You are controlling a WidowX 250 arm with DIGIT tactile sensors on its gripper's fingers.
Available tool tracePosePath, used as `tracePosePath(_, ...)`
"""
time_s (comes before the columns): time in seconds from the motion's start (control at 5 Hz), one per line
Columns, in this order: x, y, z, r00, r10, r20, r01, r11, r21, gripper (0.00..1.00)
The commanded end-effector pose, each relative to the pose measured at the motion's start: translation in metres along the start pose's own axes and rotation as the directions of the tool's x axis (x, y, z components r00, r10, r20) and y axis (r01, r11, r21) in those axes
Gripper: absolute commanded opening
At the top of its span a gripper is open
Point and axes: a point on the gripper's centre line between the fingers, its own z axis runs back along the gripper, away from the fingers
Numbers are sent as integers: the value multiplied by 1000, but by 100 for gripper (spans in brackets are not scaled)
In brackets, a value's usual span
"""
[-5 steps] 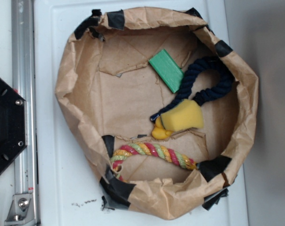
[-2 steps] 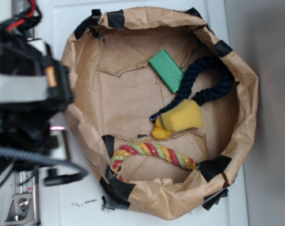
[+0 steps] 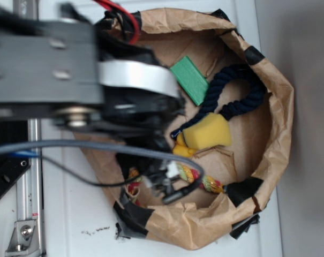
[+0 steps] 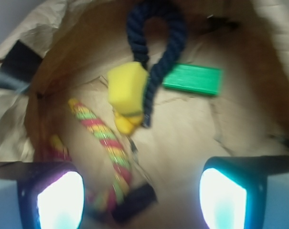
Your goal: Grab the green sponge.
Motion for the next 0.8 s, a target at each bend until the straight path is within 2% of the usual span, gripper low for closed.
tracePosePath(0.0,53,-15,-54,996,81,-33,-81,996,-24,100)
tracePosePath(0.2,67,-34,-77,994,80,-80,-82,996,-29,100)
tracePosePath(0.4,60,-26,-111,991,63,-117,-53,995,89,100)
tracePosePath(0.6,49,-23,-109,994,40,-105,-27,992,121,0)
